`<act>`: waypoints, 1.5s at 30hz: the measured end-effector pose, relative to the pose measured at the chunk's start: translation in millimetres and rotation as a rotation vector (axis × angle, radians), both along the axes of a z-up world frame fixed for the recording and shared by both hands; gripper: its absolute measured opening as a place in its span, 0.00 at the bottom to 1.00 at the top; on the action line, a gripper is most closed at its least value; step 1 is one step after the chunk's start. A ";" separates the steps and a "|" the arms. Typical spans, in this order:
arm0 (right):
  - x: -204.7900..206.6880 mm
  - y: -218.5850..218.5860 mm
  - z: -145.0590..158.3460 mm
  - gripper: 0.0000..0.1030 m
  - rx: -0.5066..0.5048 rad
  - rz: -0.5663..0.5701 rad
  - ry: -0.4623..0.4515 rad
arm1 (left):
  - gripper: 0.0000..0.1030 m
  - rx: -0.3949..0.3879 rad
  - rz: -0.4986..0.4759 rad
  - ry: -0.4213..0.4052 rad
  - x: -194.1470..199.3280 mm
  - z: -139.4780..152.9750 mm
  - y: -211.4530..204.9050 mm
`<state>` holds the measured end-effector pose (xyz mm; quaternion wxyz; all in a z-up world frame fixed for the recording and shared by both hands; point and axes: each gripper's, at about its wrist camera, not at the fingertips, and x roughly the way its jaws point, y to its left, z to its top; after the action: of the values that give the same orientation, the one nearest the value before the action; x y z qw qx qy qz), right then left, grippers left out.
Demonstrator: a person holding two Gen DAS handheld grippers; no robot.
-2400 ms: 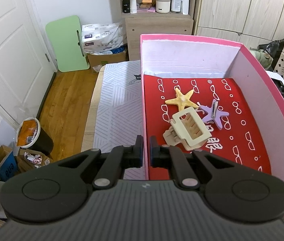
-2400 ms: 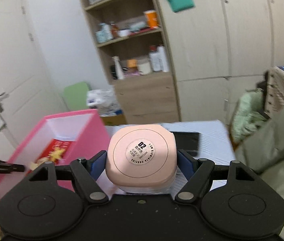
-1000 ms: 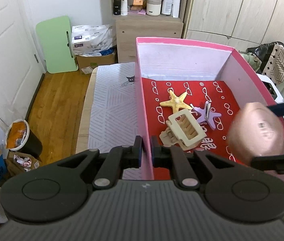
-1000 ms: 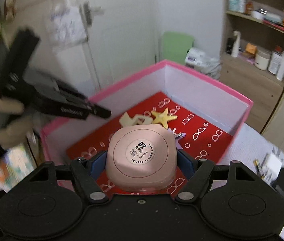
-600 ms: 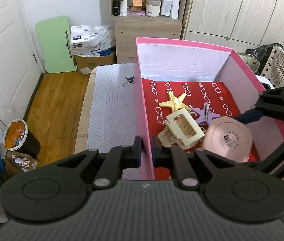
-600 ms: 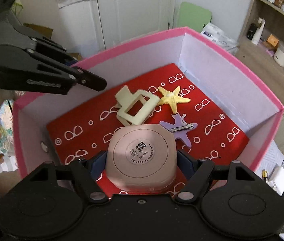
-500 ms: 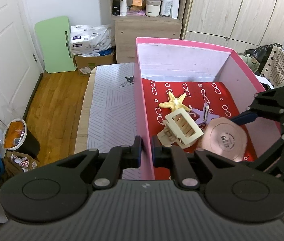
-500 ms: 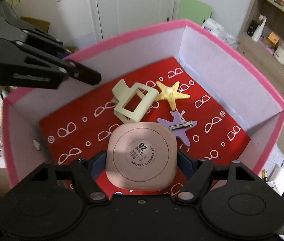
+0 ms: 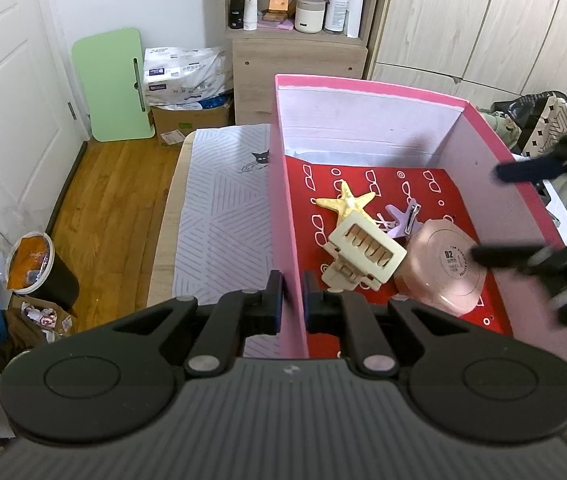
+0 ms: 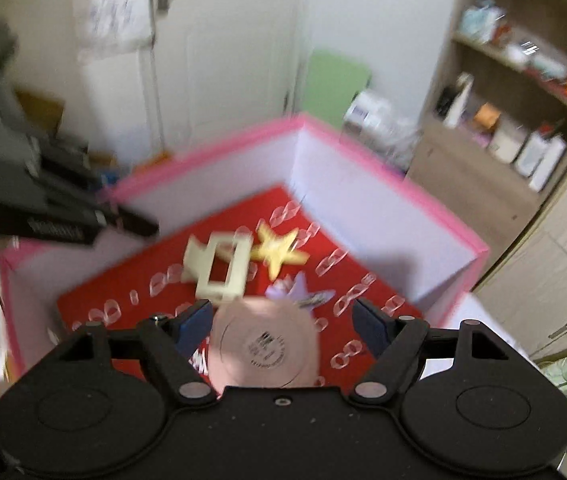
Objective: Organize rigid objects
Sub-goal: 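Carry the pink round case into the pink box and open the right gripper, then move the right gripper to the black phone battery and grasp it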
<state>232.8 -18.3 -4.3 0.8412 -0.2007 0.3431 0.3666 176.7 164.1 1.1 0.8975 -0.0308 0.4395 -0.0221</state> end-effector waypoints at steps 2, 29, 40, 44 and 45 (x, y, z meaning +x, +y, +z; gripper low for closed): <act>-6.9 -23.3 13.4 0.78 0.099 -0.043 -0.026 | 0.09 -0.001 0.001 0.000 0.0 -0.1 0.0; -17.1 -154.3 -84.6 0.65 0.292 -0.620 0.070 | 0.09 -0.004 0.035 0.012 2.5 0.5 -1.6; 0.9 -128.9 -110.7 0.39 0.155 -0.652 -0.010 | 0.09 0.001 0.031 0.010 2.0 -1.6 0.7; -6.9 -132.5 -99.4 0.19 0.208 -0.640 -0.032 | 0.09 0.001 0.032 0.011 1.8 -2.6 0.1; -7.4 -134.9 -96.9 0.16 0.232 -0.638 -0.024 | 0.09 0.002 0.032 0.010 1.9 -2.7 -0.4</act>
<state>225.3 -153.2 -101.2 0.9347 0.0097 0.3346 0.1193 178.6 163.7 -1.6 0.8954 -0.0372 0.4436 -0.0071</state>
